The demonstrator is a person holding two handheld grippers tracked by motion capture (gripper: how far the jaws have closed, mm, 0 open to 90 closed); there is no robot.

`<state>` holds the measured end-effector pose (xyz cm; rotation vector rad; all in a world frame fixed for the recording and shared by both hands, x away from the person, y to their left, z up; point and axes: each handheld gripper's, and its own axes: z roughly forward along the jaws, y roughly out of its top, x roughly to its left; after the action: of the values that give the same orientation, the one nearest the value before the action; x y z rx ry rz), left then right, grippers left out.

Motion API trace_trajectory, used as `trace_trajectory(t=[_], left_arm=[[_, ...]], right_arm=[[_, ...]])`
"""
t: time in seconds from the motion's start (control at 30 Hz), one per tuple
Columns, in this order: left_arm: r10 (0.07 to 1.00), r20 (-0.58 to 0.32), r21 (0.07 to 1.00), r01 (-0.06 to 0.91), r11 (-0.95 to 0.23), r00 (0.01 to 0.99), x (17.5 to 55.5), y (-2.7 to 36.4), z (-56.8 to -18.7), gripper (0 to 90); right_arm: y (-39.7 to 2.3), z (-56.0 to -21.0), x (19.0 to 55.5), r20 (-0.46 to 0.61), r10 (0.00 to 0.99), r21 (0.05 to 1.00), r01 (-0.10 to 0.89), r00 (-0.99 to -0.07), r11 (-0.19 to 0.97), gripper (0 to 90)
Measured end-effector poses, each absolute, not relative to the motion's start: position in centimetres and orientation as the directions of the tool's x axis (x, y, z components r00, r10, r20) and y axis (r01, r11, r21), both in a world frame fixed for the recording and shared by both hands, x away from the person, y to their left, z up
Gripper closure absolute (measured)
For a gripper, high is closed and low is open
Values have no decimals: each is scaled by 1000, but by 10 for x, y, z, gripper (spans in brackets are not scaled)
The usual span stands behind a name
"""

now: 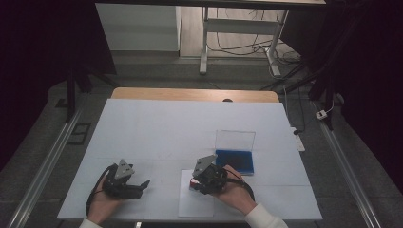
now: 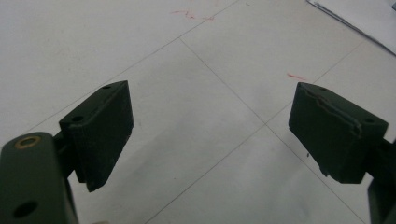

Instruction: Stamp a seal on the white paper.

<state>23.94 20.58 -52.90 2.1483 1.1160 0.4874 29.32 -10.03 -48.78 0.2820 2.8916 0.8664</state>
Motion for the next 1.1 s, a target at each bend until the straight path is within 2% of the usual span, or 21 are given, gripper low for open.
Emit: trace_trajectory(t=[1.1], left_arm=[[825,29,700,577,-420,565,238,205,-528,141]], right_arm=[[-93,-490,293,-58,222,490,166,-973,856,707]])
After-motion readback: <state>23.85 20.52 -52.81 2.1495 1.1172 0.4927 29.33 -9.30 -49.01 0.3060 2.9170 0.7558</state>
